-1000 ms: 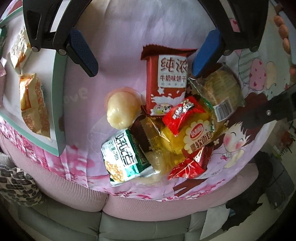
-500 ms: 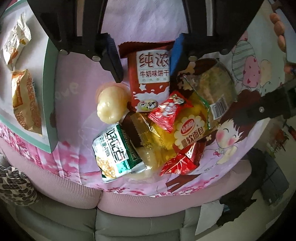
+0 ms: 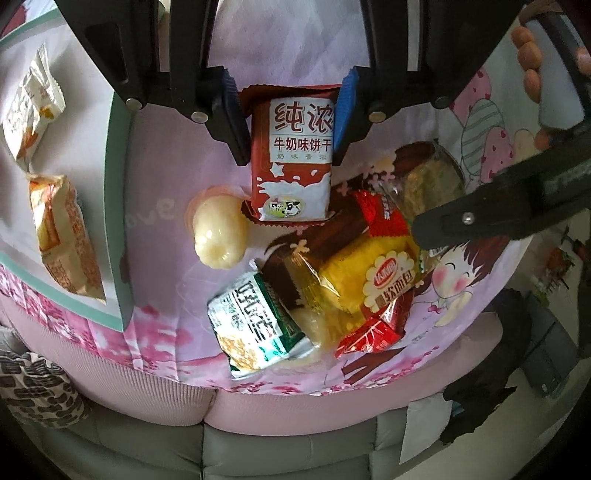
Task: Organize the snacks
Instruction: 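Grasp the red milk-biscuit box with the right tool while the left tool grasps a clear cracker bag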
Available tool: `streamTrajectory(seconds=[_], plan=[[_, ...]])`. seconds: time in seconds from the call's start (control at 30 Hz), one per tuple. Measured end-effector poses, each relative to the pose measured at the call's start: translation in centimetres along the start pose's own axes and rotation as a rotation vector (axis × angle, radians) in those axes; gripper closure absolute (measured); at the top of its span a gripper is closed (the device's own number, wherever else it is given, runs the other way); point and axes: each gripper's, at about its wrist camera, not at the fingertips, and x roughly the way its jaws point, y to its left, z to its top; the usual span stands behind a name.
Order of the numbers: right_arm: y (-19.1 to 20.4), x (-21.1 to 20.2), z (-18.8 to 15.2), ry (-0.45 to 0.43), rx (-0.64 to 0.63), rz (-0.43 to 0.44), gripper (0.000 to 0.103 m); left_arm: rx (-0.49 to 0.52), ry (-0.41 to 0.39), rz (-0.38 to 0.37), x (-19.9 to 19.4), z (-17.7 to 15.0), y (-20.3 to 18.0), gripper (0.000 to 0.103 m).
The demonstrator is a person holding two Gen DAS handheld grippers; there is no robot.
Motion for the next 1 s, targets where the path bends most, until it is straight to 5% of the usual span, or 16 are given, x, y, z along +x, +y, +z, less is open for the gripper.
streamTrajectory(seconds=[0.27, 0.33, 0.4, 0.63, 0.77, 1.0], plan=[[-0.3, -0.1, -0.2, 0.002, 0.01, 0.006, 0.058, -0.019, 0.046, -0.03, 1.7, -0.4, -0.6, 0.007], [-0.4, -0.2, -0.3, 0.003, 0.014, 0.007, 0.058, -0.013, 0.051, -0.031, 1.8, -0.5, -0.8, 0.016], [-0.4, -0.2, -0.3, 0.004, 0.019, 0.007, 0.058, -0.012, 0.049, -0.048, 1.7, -0.5, -1.0, 0.045], [-0.6, -0.4, -0.4, 0.004, 0.03, 0.01, 0.058, -0.005, 0.05, -0.063, 1.6, -0.6, -1.2, 0.056], [-0.8, -0.7, -0.6, 0.002, 0.044, 0.019, 0.058, 0.003, 0.036, -0.083, 1.2, -0.6, -1.4, 0.078], [-1.2, -1.7, -0.9, -0.011, 0.064, 0.034, 0.059, 0.008, 0.013, -0.081, 0.4, -0.5, -1.6, 0.081]])
